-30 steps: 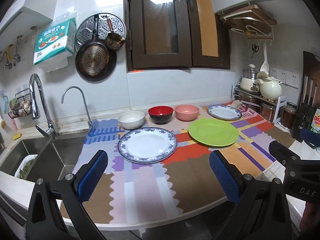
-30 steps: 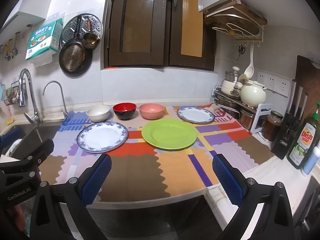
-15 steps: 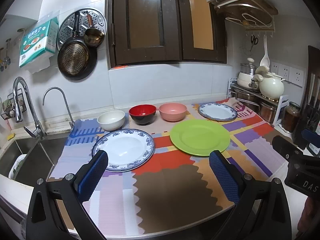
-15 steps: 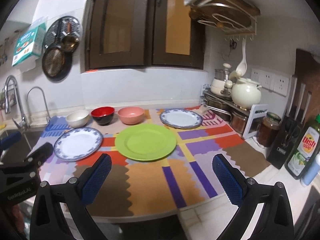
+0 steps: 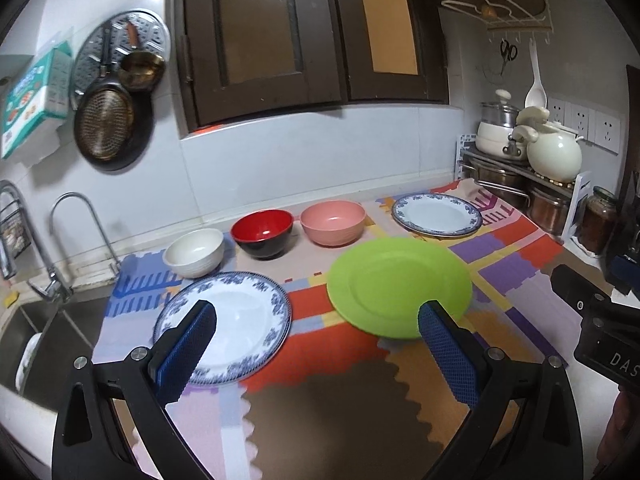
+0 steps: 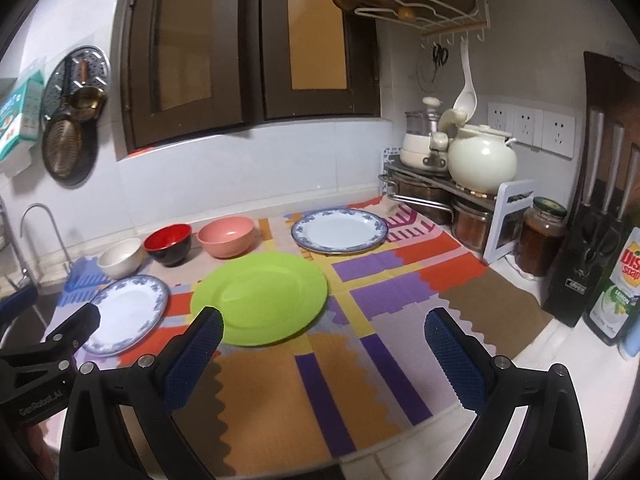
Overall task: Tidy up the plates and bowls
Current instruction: 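Move the right gripper forward to the rim of the lime-green plate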
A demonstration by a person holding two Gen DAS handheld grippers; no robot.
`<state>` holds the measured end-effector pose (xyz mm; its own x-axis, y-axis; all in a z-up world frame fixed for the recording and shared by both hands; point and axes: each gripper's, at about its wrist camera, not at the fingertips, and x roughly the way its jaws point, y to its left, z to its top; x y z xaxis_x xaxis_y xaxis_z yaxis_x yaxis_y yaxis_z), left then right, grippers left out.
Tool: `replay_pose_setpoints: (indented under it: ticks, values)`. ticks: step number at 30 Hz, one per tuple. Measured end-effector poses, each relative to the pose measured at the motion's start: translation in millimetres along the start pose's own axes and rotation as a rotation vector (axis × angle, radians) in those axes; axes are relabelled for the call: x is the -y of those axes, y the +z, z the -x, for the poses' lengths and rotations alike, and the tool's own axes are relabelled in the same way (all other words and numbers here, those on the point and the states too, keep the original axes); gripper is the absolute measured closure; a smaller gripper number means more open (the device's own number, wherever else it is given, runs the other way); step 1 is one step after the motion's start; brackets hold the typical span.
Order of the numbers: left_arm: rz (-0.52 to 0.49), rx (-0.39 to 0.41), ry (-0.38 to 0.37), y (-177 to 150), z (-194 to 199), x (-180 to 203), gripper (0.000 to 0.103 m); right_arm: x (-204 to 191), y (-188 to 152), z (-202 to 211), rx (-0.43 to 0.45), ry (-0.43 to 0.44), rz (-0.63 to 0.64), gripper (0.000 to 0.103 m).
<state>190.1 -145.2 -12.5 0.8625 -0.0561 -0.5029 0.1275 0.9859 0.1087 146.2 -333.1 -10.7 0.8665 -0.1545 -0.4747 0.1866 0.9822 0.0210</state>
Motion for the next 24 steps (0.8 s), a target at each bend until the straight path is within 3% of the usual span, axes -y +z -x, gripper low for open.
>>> replay_pose_setpoints:
  ticks: [13,24]
  values:
    - [-0.031,-0.080,-0.053,29.1,-104.1,-7.0,0.009,-20.4,22.1,-92.7,-0.081,-0.061,-0.007,0.002]
    - [-0.060,-0.196,-0.058,32.5,-171.7,12.5,0.018,-9.7,28.6,-167.2,-0.212,-0.007,-0.010,0.013]
